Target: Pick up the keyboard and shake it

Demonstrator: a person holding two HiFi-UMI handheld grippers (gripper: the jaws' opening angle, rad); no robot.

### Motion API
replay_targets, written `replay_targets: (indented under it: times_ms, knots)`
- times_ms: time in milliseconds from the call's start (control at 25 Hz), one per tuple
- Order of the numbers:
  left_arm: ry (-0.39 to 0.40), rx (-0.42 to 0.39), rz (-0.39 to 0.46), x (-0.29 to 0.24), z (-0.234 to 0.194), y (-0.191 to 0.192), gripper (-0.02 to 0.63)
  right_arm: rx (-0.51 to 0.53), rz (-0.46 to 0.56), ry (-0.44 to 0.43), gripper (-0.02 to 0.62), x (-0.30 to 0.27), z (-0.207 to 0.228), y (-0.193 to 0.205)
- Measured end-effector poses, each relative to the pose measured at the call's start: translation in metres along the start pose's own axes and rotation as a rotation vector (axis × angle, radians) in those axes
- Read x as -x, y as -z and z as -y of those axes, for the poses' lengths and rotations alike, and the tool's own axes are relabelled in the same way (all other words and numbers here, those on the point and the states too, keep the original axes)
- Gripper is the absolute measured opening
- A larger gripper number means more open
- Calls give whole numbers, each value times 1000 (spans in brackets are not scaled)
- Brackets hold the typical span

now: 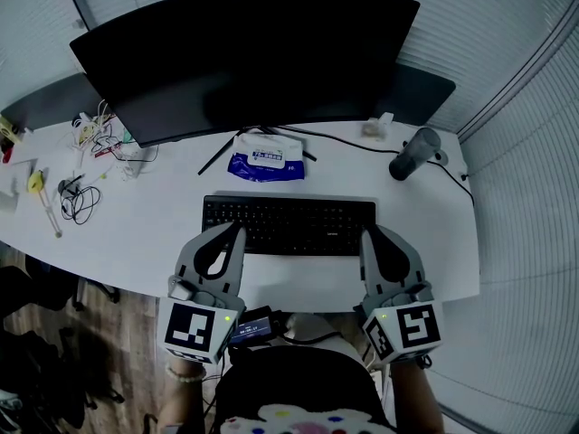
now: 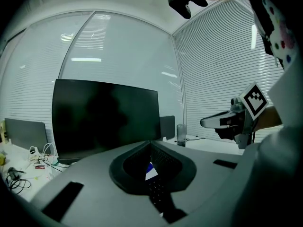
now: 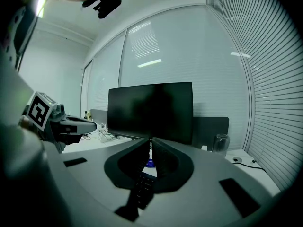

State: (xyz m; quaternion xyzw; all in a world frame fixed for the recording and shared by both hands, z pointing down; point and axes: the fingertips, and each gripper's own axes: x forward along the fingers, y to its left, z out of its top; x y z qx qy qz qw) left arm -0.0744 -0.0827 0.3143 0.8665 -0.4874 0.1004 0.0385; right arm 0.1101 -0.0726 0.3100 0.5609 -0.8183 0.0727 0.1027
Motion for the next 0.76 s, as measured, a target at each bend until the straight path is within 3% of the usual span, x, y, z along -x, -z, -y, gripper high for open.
replay_targets:
  times_ms: [480, 760]
  knots:
    - [3, 2, -15, -5, 1, -1, 17, -5, -18, 5, 44, -4, 0, 6]
    - [12, -9, -17, -7, 3, 0, 17, 43, -29, -2, 44, -6, -2, 10]
